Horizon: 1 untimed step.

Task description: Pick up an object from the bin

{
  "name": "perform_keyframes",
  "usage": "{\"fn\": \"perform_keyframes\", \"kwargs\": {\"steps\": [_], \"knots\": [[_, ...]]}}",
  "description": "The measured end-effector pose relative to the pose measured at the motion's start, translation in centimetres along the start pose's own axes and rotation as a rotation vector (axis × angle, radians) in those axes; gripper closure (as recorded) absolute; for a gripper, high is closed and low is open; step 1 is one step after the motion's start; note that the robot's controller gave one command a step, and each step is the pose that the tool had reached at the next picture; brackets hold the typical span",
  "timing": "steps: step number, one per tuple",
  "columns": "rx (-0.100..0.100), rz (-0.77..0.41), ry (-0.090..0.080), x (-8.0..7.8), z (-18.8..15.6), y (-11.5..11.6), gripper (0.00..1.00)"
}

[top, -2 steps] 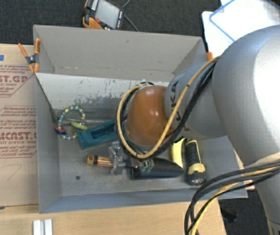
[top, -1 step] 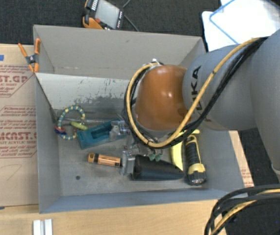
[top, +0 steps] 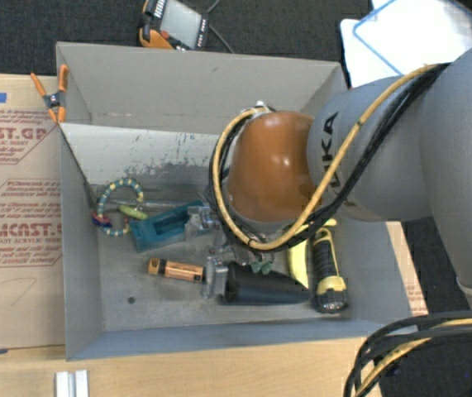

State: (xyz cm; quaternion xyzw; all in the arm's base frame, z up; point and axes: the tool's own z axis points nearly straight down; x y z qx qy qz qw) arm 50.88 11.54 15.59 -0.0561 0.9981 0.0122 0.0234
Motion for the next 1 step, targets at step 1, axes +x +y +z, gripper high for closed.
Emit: {"fn": "perform_keyframes", "kwargs": {"steps": [1], "knots": [[-0.001,-0.165,-0.003,1.91,-3.18,2.3,0.0]]}}
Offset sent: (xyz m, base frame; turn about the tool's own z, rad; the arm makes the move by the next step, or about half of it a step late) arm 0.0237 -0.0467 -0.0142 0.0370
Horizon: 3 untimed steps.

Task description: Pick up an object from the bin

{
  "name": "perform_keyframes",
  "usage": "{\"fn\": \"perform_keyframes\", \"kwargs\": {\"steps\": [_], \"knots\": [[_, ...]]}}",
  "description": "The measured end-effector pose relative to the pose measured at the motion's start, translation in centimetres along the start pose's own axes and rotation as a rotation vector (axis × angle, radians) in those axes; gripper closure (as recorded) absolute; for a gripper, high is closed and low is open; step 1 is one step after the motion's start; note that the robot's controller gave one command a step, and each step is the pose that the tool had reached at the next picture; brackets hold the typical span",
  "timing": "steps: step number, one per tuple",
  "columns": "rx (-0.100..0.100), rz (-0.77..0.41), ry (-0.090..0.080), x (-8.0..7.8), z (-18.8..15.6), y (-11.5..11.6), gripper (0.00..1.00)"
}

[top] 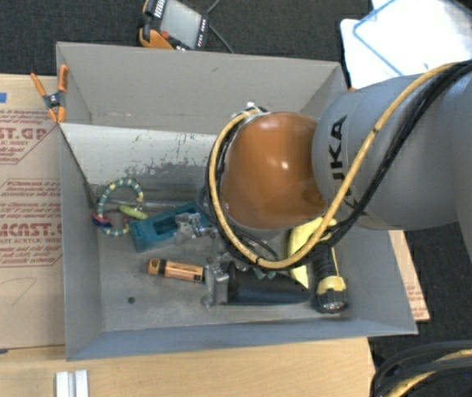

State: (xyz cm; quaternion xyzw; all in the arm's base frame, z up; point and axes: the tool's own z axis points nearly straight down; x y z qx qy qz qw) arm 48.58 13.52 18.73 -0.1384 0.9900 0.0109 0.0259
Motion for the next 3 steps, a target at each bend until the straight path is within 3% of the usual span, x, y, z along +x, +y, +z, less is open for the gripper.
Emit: {"fn": "perform_keyframes", "kwargs": {"steps": [1,2,3], "knots": [[0.003,0.206,0.004,-2.4,4.8,-8.0,0.0],[-0.003,0.076,-0.003,-0.3,2.9,-7.5,0.0],[0.0,0.245,0.004,2.4,11.2,-7.6,1.0]]}}
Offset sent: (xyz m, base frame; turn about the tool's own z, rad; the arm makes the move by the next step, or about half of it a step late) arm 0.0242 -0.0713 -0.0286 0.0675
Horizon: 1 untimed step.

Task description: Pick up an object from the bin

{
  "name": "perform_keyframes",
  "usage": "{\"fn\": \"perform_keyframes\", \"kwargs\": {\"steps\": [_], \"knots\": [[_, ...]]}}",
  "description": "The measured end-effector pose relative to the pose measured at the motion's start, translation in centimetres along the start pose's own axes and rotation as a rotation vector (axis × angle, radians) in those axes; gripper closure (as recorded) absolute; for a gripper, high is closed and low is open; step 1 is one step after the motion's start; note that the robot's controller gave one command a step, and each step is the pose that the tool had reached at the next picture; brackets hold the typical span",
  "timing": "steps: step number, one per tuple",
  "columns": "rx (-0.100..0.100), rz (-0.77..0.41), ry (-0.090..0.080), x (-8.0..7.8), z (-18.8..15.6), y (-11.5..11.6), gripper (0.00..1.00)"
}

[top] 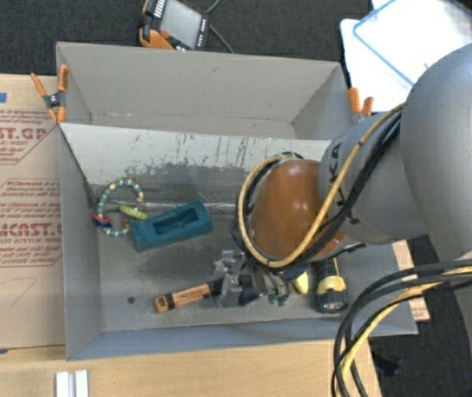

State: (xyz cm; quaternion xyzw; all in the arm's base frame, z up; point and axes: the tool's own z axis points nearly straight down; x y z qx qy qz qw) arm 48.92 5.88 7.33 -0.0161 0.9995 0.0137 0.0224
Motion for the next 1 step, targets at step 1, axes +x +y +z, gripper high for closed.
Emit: {"fn": "perform_keyframes", "kwargs": {"steps": [1], "knots": [[0.0,0.0,0.0,0.0,0.0,0.0,1.0]]}}
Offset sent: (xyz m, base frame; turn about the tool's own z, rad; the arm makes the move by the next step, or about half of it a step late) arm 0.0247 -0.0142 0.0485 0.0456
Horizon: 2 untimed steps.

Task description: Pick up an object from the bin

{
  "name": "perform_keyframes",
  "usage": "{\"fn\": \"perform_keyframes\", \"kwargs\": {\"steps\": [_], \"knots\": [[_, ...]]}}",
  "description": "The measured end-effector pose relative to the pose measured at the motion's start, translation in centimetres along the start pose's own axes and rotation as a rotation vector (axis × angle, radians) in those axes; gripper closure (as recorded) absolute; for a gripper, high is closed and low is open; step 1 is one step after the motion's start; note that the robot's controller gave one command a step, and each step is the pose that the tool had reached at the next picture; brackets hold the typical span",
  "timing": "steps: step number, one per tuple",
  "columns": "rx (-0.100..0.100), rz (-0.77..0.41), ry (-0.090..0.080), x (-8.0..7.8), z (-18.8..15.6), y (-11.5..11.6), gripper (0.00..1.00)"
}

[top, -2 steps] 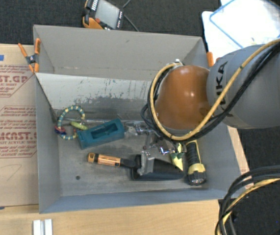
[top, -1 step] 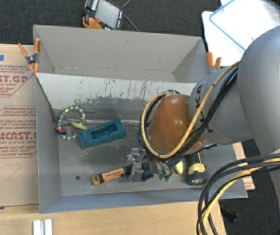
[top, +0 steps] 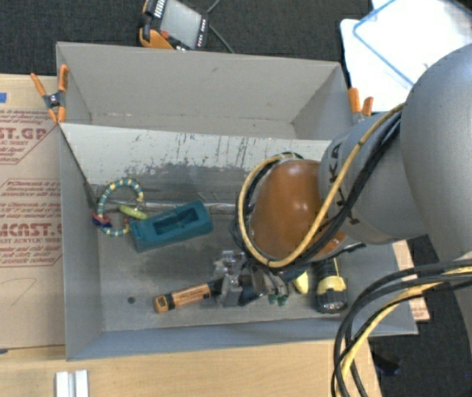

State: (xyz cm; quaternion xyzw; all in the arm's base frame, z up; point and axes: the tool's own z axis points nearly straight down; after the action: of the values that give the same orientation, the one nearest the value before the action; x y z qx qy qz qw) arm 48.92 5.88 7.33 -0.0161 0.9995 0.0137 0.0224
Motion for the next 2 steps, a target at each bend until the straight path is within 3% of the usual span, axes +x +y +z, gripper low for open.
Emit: {"fn": "perform_keyframes", "kwargs": {"steps": [1,2], "knots": [[-0.001,0.045,-0.005,-2.8,-4.9,-1.3,1.0],[-0.001,0.01,0.015,-0.7,-0.6,-0.2,1.0]]}}
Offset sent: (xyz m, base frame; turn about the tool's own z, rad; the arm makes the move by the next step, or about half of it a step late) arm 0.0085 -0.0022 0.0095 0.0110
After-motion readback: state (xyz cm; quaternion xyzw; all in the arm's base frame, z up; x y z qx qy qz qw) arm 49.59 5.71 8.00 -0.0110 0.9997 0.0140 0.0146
